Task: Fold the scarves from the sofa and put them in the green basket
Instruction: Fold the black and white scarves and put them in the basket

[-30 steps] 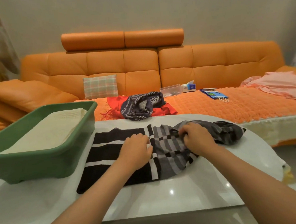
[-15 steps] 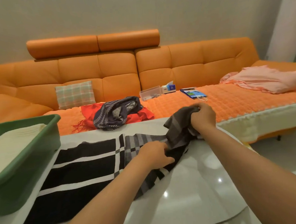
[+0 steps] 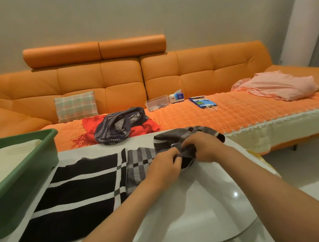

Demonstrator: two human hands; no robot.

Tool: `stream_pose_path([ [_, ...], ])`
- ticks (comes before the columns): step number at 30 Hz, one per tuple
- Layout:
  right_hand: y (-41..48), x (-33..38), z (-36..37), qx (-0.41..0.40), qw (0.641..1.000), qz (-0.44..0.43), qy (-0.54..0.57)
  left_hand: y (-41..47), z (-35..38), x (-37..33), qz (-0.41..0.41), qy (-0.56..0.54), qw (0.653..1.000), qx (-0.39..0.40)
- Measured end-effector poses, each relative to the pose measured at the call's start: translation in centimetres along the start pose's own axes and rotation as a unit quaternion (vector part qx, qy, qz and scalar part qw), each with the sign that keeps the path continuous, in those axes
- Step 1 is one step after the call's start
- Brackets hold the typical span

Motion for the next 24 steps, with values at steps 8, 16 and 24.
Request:
stream_pose_path([
  [8, -4.7, -0.8, -1.0, 0.075, 0.991, 0.035, -0.106, -2.5, 0.1, -3.0, -0.027, 0.055, 0.931, 0.359],
  [16, -3.1, -0.8, -2.0, -0.159, 0.983, 0.087, -0.017, 3.2, -0.4, -2.0, -0.016, 0.07, 0.994, 0.088],
  [24, 1.6, -2.7, 2.2, 0.049, 0.97, 0.234, -0.038, 8.5, 0.9, 1.9, -0.044, 0.162, 0.962, 0.216],
])
Point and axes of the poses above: each hand's wrist, its own y-axis towards the middle knuckle, its own z-axis out of the palm, x = y × z, the point moved 2 cm from there along y, towards the middle knuckle, and after that the axes turned 7 degrees about -y, right-handed, at the moved point
